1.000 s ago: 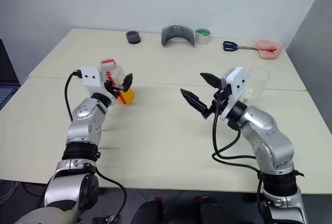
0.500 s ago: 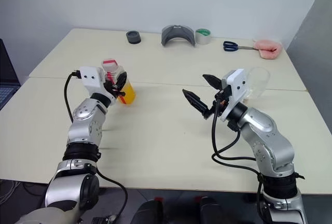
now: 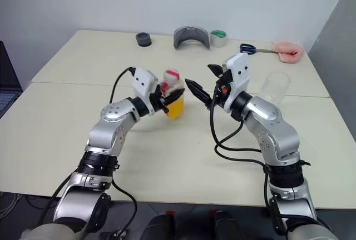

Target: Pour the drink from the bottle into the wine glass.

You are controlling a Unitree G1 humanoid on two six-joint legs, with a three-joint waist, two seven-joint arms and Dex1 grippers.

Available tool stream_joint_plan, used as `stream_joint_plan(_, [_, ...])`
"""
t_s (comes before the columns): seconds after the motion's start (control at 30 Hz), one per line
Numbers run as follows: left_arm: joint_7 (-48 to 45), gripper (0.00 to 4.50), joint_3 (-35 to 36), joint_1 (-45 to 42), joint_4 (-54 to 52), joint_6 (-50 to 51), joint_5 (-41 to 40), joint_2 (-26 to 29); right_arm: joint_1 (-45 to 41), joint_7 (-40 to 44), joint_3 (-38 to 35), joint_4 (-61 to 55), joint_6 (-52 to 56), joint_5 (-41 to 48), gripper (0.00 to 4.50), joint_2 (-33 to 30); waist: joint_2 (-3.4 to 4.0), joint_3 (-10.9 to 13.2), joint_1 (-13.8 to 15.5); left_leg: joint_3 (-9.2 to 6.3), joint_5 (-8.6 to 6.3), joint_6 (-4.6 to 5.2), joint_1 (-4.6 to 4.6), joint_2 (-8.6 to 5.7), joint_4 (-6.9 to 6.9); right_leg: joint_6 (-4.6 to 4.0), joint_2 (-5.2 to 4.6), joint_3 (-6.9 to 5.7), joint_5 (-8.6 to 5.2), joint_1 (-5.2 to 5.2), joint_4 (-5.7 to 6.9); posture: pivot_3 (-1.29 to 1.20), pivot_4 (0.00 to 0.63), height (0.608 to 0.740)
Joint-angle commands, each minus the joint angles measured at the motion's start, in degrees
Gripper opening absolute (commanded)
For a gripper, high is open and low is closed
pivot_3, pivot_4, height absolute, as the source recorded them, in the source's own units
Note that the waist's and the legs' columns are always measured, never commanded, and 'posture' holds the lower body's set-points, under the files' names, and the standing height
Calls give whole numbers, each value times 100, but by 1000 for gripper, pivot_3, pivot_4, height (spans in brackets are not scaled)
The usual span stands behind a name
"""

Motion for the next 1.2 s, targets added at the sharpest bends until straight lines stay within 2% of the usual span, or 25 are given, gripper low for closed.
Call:
stream_joint_plan(0.03, [-354,1797,-59,-127,-289,-31,-137,-48,-197,106,103,4,47,-98,4500,-82,0,0,1,1,0,0,-1,0,1,0,0,1,0,0,0,0,150,740])
stream_joint_plan(0.23, [-321,1797,32,-398,-98,-107,-195,-353,-376,-45,35,-16,307,109,4500,226,0,0,3,-1,0,1,-7,-1,2,0,0,1,0,-3,0,0,150,740])
stream_joint_plan(0.37, [-371,1797,7,-489,-17,-273,-165,-511,-336,-159,210,17,288,-55,4500,485,0,0,2,-2,0,1,-11,-1,3,0,1,1,0,-6,-1,0,150,740])
stream_joint_plan(0.83, [-436,1797,55,-349,-118,-249,-158,-484,-421,-210,-69,237,121,-52,4500,810,0,0,2,-3,0,1,-13,0,3,0,1,0,0,-9,0,0,150,740])
stream_joint_plan(0.93, [-403,1797,58,-344,-132,-228,-157,-491,-407,-187,-57,255,110,-63,3920,832,0,0,2,-3,0,1,-13,0,3,0,1,0,0,-10,0,0,150,740])
stream_joint_plan(1.2, [-290,1797,85,-382,-164,-198,-166,-542,-291,4,174,302,-54,-292,1095,681,0,0,8,-2,0,1,-16,0,3,0,1,1,0,-15,1,0,150,740])
